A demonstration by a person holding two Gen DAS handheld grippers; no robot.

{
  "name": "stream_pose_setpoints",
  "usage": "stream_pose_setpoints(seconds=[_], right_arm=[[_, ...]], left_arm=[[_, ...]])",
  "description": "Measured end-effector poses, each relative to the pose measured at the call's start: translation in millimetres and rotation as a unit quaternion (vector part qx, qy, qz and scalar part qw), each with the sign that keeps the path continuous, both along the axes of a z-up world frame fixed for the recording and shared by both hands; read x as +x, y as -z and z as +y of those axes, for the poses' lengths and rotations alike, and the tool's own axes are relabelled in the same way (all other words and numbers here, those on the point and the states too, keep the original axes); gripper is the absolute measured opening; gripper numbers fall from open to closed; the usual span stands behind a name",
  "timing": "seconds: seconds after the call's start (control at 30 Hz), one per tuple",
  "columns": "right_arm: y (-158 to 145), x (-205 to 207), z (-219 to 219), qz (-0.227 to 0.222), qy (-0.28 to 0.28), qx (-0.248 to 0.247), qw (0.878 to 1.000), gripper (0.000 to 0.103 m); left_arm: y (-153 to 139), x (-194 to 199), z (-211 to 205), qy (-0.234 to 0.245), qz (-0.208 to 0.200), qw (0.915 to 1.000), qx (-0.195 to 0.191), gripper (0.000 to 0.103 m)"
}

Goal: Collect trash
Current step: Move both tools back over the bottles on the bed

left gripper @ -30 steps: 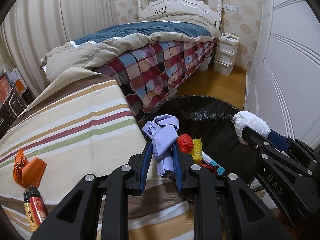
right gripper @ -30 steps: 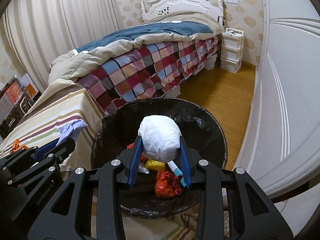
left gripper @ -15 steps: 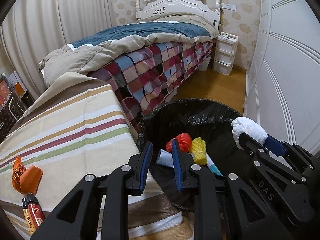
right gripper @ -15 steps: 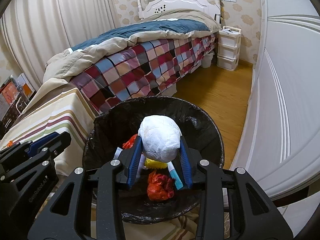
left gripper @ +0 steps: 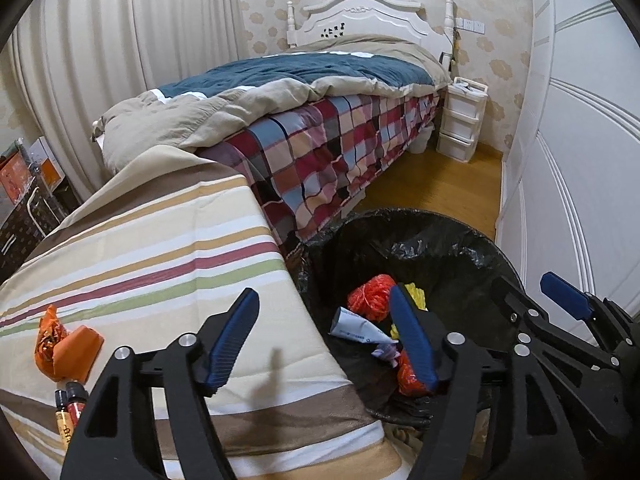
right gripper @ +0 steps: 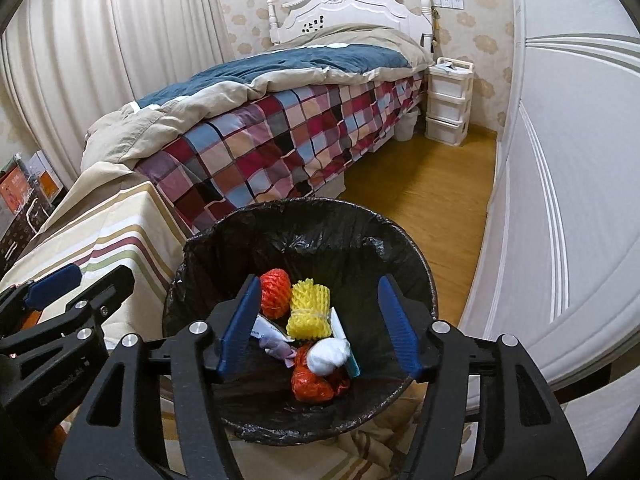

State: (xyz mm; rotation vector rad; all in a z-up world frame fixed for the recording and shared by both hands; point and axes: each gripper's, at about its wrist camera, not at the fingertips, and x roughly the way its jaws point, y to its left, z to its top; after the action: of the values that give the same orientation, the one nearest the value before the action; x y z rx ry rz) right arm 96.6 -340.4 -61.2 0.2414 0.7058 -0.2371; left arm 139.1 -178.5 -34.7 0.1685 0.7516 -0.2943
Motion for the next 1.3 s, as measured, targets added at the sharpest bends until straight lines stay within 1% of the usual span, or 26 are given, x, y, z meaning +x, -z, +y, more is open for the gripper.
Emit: stream_pose_setpoints(seconds=[0.03,0.13,0.33,0.47,0.63,0.77,0.87,0.97,1.17,1.3], right_arm=[[-1.2,-0.6,0.7,0.0,0.001,-0.001,1.0,0.064],[-4.2,-3.3,2.2,-0.003,0.003,-0.003,1.0,0.067],[-6.1,-7.1,4.8,-0.003,0.002,-0.001,1.0,0.069],[-7.7,-12.7,16.3,-0.001,-0.006,0.001,1.0,0.069],[-10.2,-22.0,39.8,-0.001,-0.026,0.003,1.0,0.069],[-16.7,-28.5,61.1,-0.002,-0.044,-0.014,0.999,0.072],[-22.0,-33.2,70.4,-0.008,-0.055,-0.002,0.998,0.073],[-22.7,-34.6,83.8,-0.007,-0.068,-0.004,0.998,0.073],[-19.2,-35.8,112.7,0.001,-0.1,0.003,0.995,0.073],[-18.7,-36.6,134.0,0.005,-0.121,-0.001,0.993,0.073]], left_arm=[[-1.2,-0.5,1.4,-0.001,-0.001,1.0,0.0,0.071],[-4.2,-3.2,6.9,-0.005,-0.005,1.0,0.001,0.073],[-7.1,-11.2,25.8,-0.018,-0.007,0.9998,0.002,0.076],[-6.6,-18.0,43.5,-0.031,-0.001,0.9995,0.0,0.076],[-8.2,-30.1,67.9,-0.049,0.002,0.9988,-0.004,0.076],[-12.5,-37.7,85.6,-0.063,-0.002,0.9979,-0.009,0.077],[-15.7,-43.5,100.6,-0.075,-0.005,0.9971,-0.013,0.077],[-18.4,-49.2,115.1,-0.087,-0.008,0.996,-0.016,0.077],[-17.8,-58.2,150.1,-0.12,-0.008,0.9925,-0.02,0.077],[-11.2,-61.3,176.1,-0.146,0.0,0.989,-0.022,0.077]])
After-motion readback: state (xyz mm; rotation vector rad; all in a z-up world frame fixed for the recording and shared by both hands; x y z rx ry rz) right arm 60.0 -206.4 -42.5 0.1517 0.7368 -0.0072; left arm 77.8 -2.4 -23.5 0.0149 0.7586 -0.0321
